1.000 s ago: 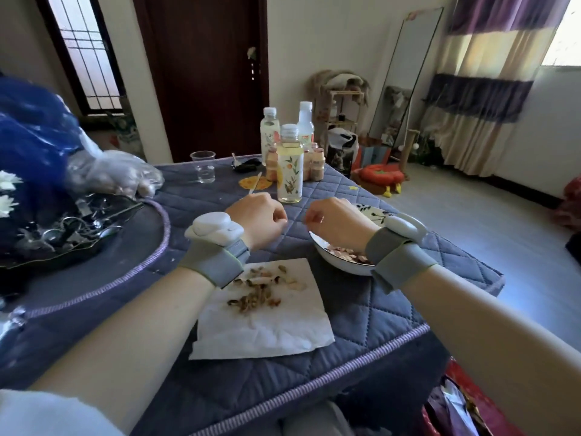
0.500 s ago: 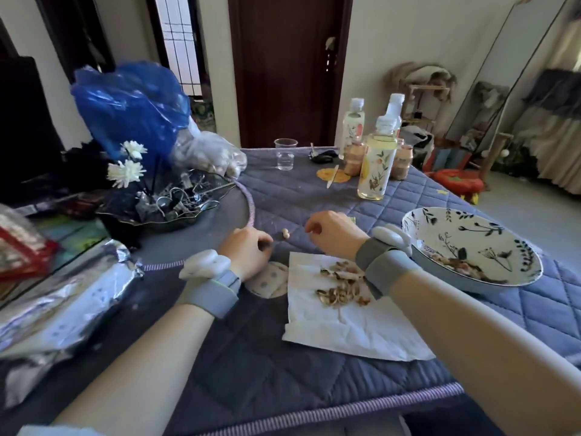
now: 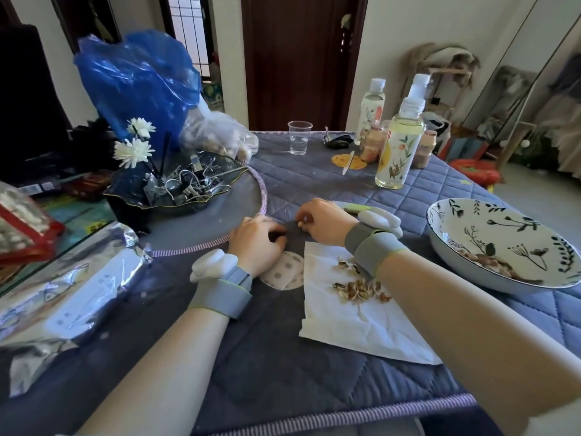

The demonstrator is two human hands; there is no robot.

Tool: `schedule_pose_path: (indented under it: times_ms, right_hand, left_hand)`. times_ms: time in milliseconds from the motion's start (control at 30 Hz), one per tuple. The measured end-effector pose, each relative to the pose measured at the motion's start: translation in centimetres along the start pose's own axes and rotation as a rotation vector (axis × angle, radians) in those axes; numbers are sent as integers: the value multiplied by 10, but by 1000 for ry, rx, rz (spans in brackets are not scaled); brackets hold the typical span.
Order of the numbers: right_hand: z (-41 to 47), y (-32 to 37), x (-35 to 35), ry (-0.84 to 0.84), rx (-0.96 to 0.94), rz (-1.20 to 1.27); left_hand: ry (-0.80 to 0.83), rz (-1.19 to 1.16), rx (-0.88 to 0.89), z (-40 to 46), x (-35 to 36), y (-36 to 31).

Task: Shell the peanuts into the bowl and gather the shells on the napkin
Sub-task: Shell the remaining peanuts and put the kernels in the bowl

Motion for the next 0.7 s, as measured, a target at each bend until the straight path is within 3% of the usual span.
schedule_pose_path:
  times_ms: [133, 333, 567, 700]
  right_hand:
    - [-13, -7, -16, -101, 33, 162]
    - [-65, -26, -47, -332, 1, 524]
    - [-97, -58, -44, -375, 41, 768]
    - [-104, -61, -38, -370, 6, 840]
  left_hand:
    - [-5, -52, 21, 0, 0, 1]
    - [-146, -342, -10, 0, -15, -15]
    - [10, -542, 61, 1, 12, -77]
    - [46, -527, 171, -7, 19, -91]
Point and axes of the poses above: each hand's wrist, its own z-axis towards the middle knuckle, its own x-axis out of the palm, y = z × x, the point moved 7 cm from there along z, towards the middle knuckle, and after that the axes turned 3 degrees about x, right-handed, at the moved point
